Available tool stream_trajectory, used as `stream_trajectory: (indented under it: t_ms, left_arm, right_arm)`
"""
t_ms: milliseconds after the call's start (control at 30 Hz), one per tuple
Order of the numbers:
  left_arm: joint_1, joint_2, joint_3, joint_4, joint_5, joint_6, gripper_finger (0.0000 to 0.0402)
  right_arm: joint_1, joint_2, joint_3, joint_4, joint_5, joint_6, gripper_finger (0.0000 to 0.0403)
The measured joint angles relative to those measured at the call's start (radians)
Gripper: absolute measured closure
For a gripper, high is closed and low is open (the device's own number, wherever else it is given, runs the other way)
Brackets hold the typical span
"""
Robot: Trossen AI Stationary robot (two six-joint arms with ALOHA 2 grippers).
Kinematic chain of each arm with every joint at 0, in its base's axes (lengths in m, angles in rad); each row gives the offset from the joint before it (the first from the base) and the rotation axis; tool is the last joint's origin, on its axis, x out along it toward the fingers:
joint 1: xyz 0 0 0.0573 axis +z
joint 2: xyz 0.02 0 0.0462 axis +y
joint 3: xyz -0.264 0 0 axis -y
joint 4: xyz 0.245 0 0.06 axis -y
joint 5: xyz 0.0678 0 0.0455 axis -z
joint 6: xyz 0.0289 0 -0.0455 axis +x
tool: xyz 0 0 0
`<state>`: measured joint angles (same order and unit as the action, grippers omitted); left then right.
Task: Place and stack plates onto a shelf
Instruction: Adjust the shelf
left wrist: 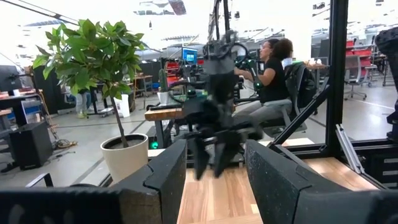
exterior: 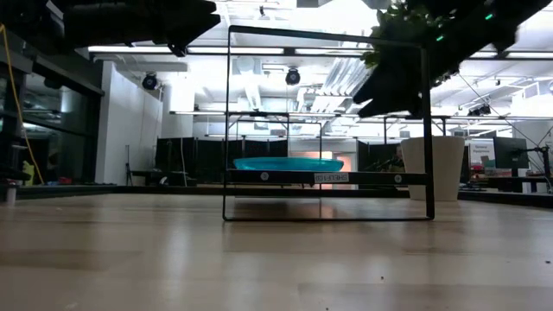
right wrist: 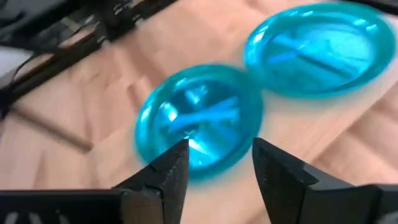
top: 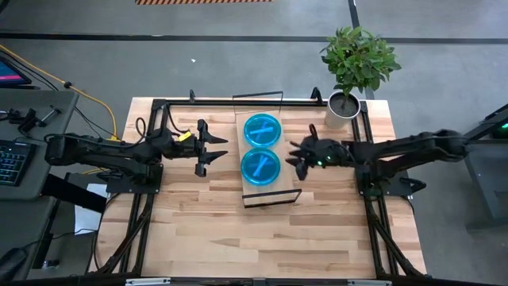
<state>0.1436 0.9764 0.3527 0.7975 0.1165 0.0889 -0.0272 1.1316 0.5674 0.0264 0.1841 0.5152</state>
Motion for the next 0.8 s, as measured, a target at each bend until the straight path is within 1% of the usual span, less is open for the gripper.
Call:
stream_trajectory:
  t_ms: [67, 133, 200, 267, 300, 333, 400, 467, 633, 800]
  left_arm:
    - [0.0, 0.0, 0.0, -0.001, 0.0, -0.001, 0.0247]
    - [0.0, 0.0, 0.0, -0.001, 0.0, -0.009, 0.0247]
    - [-0.001, 0.0, 0.0, -0.001, 0.0, -0.009, 0.0247]
    - [-0.003, 0.0, 0.0, -0.001, 0.0, -0.009, 0.0247]
    - [-0.003, 0.0, 0.0, -0.001, 0.0, -0.01, 0.0247]
    - [-0.003, 0.0, 0.0, -0.001, 0.0, -0.01, 0.0247]
    - [-0.003, 0.0, 0.0, -0.001, 0.0, -0.01, 0.0247]
    - [-0.003, 0.0, 0.0, -0.001, 0.0, -0.013, 0.0247]
    - [-0.003, 0.0, 0.0, -0.001, 0.0, -0.028, 0.0247]
    - [-0.003, 0.0, 0.0, -0.001, 0.0, -0.027, 0.0247]
  right_arm:
    - [0.053, -0.038, 0.0, -0.057, 0.006, 0.0, 0.0257]
    - [0.113, -0.06, 0.0, -0.082, 0.029, 0.011, 0.0284]
    - [0.176, -0.067, 0.0, -0.104, 0.066, 0.027, 0.0325]
    - [0.233, -0.063, 0.0, -0.113, 0.107, 0.035, 0.0374]
    - [0.257, -0.057, 0.0, -0.117, 0.129, 0.043, 0.0388]
    - [0.279, -0.051, 0.0, -0.123, 0.156, 0.051, 0.0393]
    - [0.315, -0.039, 0.0, -0.122, 0.2, 0.07, 0.0382]
    - [0.339, -0.031, 0.0, -0.119, 0.219, 0.08, 0.0377]
    - [0.386, -0.025, 0.0, -0.113, 0.226, 0.09, 0.0399]
    - [0.423, -0.025, 0.0, -0.102, 0.221, 0.089, 0.0398]
